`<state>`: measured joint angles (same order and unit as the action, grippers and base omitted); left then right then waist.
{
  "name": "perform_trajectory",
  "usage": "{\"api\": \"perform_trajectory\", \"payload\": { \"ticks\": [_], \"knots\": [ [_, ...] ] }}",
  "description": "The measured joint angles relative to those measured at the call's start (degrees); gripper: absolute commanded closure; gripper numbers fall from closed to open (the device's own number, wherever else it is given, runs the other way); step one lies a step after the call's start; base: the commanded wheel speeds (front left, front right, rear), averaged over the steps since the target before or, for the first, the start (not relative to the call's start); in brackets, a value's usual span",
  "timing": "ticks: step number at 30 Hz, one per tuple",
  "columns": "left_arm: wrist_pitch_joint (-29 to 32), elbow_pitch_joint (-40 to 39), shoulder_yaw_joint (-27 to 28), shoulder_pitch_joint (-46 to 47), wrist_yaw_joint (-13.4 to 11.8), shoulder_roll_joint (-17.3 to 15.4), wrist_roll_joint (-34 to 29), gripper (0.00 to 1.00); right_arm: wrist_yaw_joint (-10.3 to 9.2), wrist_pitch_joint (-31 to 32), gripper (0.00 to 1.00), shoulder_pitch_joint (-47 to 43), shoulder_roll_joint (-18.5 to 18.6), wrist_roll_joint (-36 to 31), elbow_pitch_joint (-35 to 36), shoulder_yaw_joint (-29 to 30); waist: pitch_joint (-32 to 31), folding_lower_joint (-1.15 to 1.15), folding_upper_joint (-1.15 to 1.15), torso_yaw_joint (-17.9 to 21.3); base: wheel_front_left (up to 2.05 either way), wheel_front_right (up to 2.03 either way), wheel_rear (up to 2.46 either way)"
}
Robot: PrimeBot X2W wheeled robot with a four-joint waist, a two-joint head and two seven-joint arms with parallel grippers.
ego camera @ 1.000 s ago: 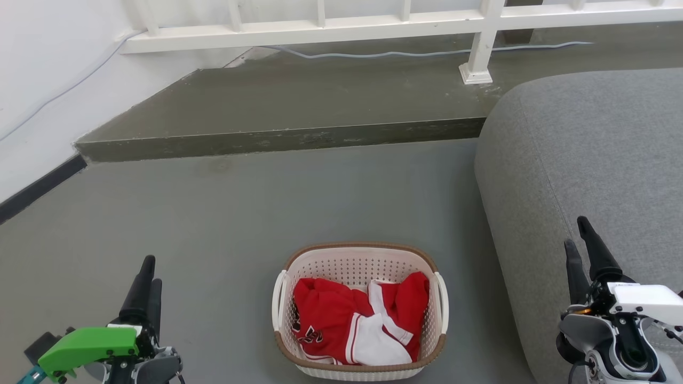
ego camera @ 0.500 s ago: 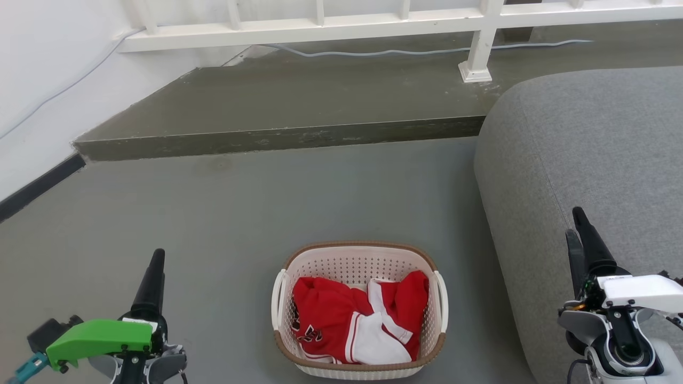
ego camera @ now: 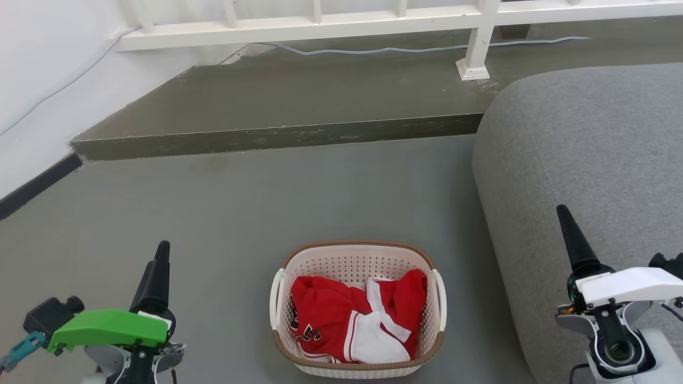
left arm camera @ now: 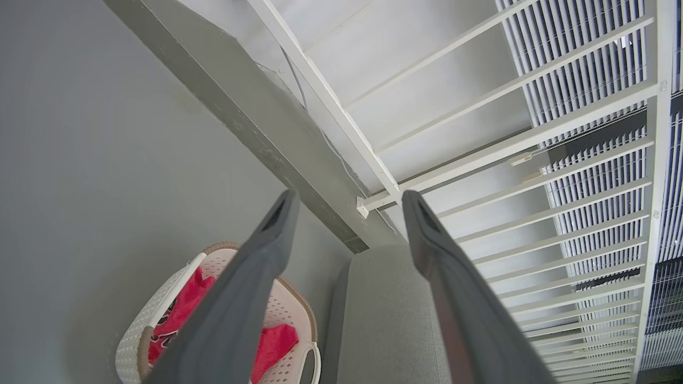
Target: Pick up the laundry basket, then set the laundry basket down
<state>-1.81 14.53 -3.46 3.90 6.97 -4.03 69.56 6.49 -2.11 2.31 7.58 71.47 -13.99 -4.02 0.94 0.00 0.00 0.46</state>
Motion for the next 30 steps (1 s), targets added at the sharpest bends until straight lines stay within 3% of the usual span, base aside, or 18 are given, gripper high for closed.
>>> {"api": "perform_trajectory", "payload": {
  "ticks": [11,30],
  "knots": [
    [-2.0,-1.4,-0.9,0.9,-1.3,-0.1,-11.1,0.0,-1.13,-2.0,0.0,0.8,1.2,-9.3,-1.2,-2.8,0.0,0.0,0.0,0.2,0.0,0.0,0.0],
    [-5.3,-3.3,-2.9,0.9,-2.0,1.0,-24.9,0.0,-2.91,-5.2,0.0,2.0,1.3,-20.4,-1.3,-5.7,0.2,0.0,0.0,0.5,0.0,0.0,0.0]
  ]
}}
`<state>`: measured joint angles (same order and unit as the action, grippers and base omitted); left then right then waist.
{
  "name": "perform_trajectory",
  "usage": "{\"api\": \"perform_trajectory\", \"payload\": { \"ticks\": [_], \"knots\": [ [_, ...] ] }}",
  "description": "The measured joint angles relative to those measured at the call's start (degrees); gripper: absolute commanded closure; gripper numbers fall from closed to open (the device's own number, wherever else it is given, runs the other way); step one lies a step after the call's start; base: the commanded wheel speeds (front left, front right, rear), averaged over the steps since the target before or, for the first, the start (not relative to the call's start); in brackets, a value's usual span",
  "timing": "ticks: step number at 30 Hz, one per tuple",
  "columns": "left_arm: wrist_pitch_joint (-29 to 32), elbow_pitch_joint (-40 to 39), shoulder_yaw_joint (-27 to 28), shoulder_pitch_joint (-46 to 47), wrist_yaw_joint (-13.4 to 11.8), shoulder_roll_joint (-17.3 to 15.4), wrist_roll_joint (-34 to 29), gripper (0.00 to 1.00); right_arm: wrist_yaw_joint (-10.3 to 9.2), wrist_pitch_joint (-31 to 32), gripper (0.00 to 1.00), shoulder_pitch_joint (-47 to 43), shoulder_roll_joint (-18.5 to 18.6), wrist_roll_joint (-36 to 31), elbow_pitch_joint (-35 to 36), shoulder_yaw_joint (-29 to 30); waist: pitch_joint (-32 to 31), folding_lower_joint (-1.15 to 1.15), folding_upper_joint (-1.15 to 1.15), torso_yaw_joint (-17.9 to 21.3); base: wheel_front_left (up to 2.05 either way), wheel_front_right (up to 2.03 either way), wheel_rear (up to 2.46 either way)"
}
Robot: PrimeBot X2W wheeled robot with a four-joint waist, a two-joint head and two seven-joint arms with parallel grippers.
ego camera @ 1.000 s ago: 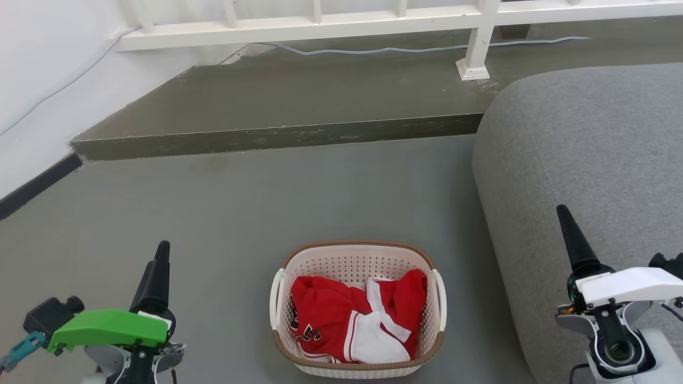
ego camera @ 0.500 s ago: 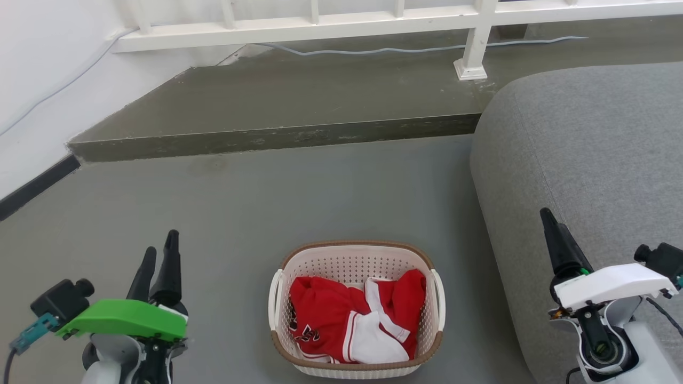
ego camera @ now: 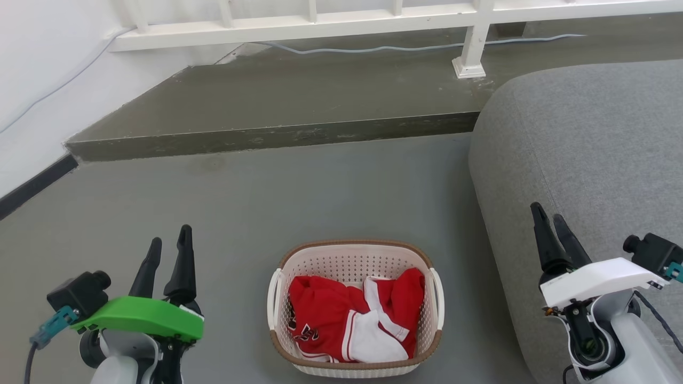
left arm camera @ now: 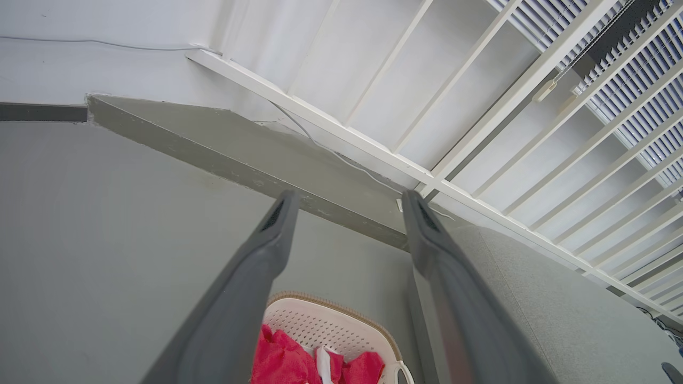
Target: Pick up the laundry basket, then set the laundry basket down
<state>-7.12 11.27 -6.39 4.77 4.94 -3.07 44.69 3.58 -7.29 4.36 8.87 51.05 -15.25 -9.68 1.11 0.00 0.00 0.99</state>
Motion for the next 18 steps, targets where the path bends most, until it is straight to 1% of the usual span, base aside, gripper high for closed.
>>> {"api": "perform_trajectory", "payload": {
  "ticks": [5,18],
  "knots": [
    [-0.9,-0.6,-0.4,0.0,-0.4,0.2,-3.3,0.0,-0.09,-0.9,0.0,0.4,0.1,-3.4,0.0,-0.7,0.1,0.0,0.0,0.1,0.0,0.0,0.0],
    [-3.1,-1.7,-1.3,0.1,-0.4,0.3,-12.1,0.0,-0.19,-3.0,0.0,1.3,0.4,-12.0,0.0,-2.2,0.2,0.0,0.0,0.3,0.0,0.0,0.0]
  ]
}}
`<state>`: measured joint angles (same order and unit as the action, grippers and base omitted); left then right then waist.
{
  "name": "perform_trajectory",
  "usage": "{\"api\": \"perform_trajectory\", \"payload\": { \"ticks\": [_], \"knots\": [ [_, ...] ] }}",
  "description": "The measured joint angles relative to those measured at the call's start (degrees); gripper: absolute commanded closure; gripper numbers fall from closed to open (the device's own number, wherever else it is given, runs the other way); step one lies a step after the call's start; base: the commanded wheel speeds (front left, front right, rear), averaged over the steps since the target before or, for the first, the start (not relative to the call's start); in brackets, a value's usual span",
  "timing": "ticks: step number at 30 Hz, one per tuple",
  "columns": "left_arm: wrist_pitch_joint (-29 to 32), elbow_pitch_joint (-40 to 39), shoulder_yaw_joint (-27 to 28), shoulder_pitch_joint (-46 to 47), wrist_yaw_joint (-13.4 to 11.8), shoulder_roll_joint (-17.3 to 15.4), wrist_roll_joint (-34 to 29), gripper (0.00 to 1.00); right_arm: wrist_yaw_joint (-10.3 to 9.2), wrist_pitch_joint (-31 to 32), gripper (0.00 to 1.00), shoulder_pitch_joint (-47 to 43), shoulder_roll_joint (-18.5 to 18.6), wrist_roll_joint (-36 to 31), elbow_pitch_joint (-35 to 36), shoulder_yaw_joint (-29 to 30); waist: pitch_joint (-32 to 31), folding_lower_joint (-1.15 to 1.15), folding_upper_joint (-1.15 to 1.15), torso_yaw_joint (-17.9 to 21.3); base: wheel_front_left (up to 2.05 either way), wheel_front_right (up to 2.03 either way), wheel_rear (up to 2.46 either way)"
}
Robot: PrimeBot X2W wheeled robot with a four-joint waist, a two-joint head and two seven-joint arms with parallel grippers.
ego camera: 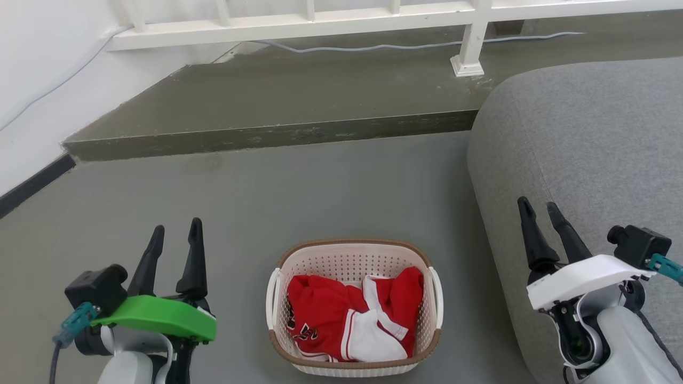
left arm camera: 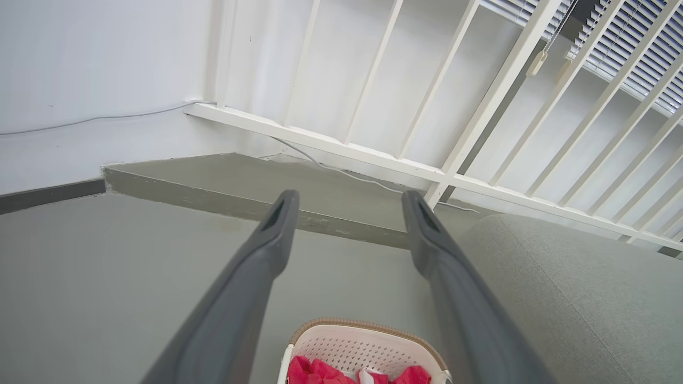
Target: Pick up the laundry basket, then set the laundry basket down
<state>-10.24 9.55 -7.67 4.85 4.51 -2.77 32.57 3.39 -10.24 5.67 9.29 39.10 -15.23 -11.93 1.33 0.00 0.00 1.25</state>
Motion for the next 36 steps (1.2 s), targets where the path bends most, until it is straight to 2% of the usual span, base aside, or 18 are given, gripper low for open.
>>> {"api": "perform_trajectory", "payload": {
  "ticks": [21,36],
  "knots": [
    [-4.2,-1.8,-1.7,0.2,0.0,0.1,-14.7,0.0,-0.02,-3.9,0.0,1.0,0.5,-14.6,0.0,-2.7,0.0,0.0,0.0,0.4,0.0,0.0,0.0],
    [-4.2,-1.9,-1.0,0.2,0.1,0.2,-15.1,0.0,0.23,-3.9,0.0,1.0,0.2,-15.4,-0.3,-1.8,0.1,0.0,0.0,0.5,0.0,0.0,0.0]
  ]
}}
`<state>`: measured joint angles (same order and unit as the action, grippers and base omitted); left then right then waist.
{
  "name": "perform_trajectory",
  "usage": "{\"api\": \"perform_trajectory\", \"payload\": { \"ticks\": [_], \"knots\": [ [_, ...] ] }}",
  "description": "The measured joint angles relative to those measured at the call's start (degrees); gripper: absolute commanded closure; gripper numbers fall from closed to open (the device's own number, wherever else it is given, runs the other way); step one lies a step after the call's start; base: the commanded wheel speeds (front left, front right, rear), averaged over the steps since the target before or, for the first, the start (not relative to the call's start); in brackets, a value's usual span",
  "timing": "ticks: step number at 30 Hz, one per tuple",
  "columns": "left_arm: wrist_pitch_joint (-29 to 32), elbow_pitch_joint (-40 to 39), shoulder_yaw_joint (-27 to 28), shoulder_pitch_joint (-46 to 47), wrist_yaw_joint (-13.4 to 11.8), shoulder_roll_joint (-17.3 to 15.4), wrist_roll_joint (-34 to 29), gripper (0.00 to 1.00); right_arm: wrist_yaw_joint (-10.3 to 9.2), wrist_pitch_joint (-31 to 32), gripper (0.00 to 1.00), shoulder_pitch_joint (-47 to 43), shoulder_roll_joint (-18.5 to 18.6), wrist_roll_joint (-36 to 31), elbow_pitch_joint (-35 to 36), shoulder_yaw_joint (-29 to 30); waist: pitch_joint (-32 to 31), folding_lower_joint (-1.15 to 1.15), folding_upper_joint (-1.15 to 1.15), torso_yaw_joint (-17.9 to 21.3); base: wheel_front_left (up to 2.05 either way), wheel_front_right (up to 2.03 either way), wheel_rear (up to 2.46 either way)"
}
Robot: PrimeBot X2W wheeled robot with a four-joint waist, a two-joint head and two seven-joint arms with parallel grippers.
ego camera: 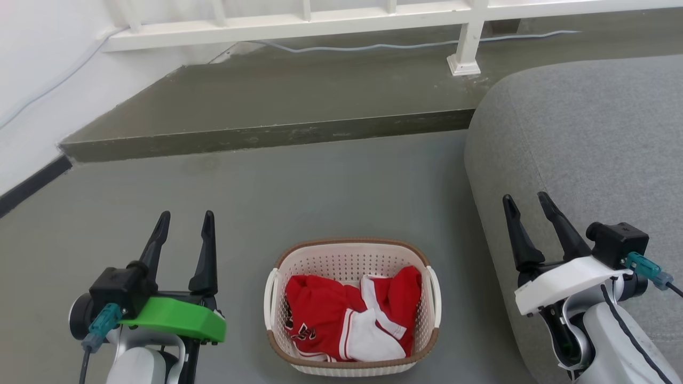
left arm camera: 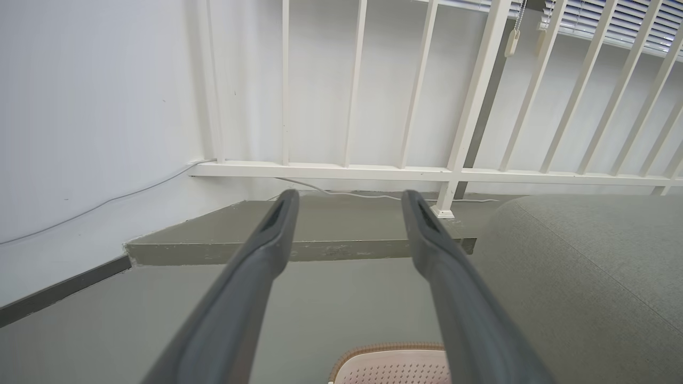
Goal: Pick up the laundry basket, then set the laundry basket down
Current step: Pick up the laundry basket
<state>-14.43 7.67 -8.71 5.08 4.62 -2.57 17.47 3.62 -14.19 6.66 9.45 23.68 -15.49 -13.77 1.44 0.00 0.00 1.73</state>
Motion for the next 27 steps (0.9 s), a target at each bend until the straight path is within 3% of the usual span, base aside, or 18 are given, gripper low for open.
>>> {"api": "perform_trajectory", "payload": {
  "ticks": [27],
  "knots": [
    [0.0,1.8,-1.1,5.9,1.0,0.1,0.4,0.0,0.58,-0.1,0.0,4.4,-1.4,-0.1,-1.6,2.0,12.1,0.0,0.0,1.7,0.0,0.0,0.0]
  ]
}}
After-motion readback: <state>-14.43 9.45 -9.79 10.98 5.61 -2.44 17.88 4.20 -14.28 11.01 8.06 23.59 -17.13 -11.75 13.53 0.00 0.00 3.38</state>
